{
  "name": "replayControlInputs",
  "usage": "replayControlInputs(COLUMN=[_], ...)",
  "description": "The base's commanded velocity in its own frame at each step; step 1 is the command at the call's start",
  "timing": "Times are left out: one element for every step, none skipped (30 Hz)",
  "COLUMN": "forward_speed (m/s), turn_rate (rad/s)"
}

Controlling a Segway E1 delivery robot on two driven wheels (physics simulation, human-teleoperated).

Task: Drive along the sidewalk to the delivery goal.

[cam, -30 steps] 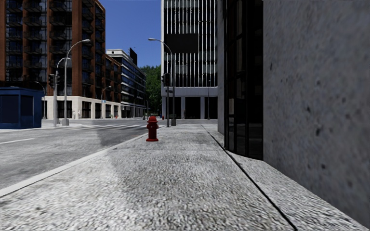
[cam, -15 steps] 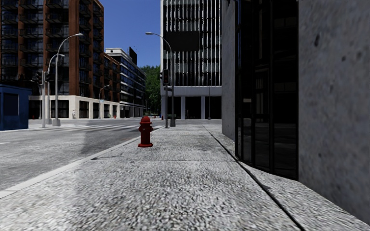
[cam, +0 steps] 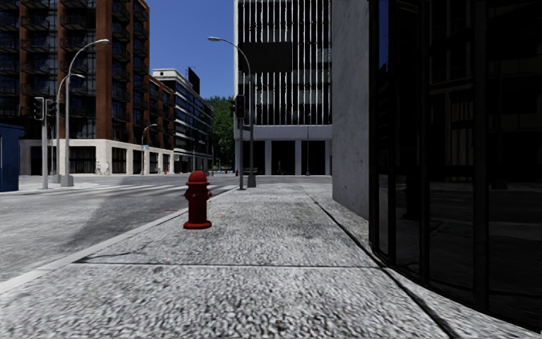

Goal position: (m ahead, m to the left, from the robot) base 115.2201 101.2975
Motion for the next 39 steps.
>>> replayControlInputs(forward_speed=[1.99,1.99,1.99,1.99,1.99,1.99,1.99,1.99,1.99,1.99,1.99,1.99,1.99,1.99,1.99,1.99,1.99,1.99,1.99,1.99,1.99,1.99,1.99,1.99,1.99,1.99,1.99,2.00,2.00,2.00,2.00,2.00,2.00,2.00,2.00,2.00,2.00,2.00,2.00], turn_rate=[0.00,0.00,0.00,0.00,0.00,0.00,-0.05,-0.14,-0.16,-0.16,-0.16,-0.16,-0.20,-0.20,-0.30,-0.41,-0.44,-0.44,-0.36,0.00,0.00,0.00,0.00,0.00,0.00,0.00,0.00,0.00,0.00,0.00,0.00,0.00,0.00,0.00,0.00,0.00,0.00,0.00,0.00])
